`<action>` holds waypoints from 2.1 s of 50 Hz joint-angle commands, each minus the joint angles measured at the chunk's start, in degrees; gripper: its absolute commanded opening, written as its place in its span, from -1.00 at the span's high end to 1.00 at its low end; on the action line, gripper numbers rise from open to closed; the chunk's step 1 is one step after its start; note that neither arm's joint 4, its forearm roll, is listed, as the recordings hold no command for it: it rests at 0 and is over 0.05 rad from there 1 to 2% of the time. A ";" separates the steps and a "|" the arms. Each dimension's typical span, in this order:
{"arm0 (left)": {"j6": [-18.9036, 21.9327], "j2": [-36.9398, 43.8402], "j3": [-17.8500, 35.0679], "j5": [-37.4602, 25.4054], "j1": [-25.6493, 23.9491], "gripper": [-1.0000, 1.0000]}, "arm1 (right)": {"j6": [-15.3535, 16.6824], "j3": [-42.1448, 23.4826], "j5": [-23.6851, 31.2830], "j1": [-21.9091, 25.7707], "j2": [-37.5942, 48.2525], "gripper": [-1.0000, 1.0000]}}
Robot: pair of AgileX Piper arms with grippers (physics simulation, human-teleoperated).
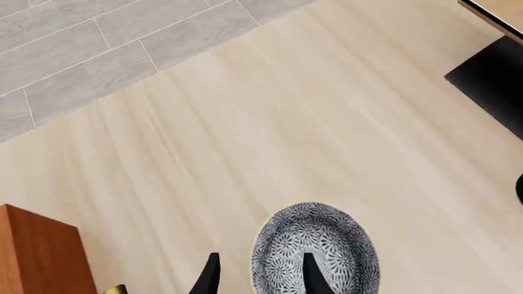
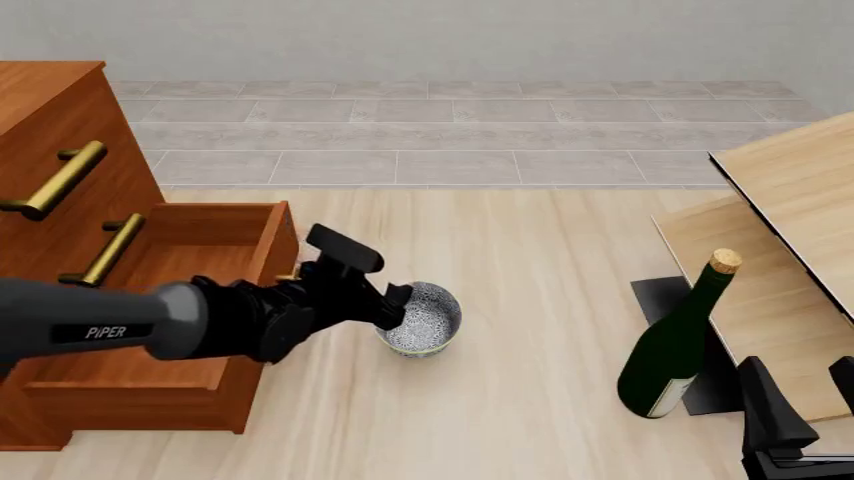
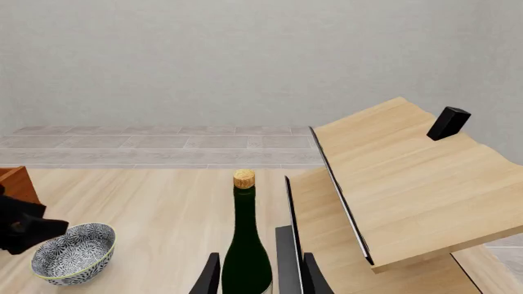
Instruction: Put the bowl on top of the cabinet.
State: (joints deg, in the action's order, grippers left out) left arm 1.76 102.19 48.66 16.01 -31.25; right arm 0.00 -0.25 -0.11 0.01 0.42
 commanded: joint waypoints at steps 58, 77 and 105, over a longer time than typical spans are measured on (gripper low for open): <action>1.89 8.26 3.01 2.42 -0.01 -1.00 | 0.01 0.00 0.00 0.01 -0.01 -1.00; 2.13 9.94 3.74 2.91 0.31 -1.00 | 0.00 0.00 0.00 0.00 0.00 -1.00; 2.42 12.21 4.61 2.89 0.19 -1.00 | 0.00 0.00 0.00 0.01 0.00 -1.00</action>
State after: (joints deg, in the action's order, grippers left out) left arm 4.12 113.70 52.91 19.05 -31.19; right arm 0.01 -0.25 -0.11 0.01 0.42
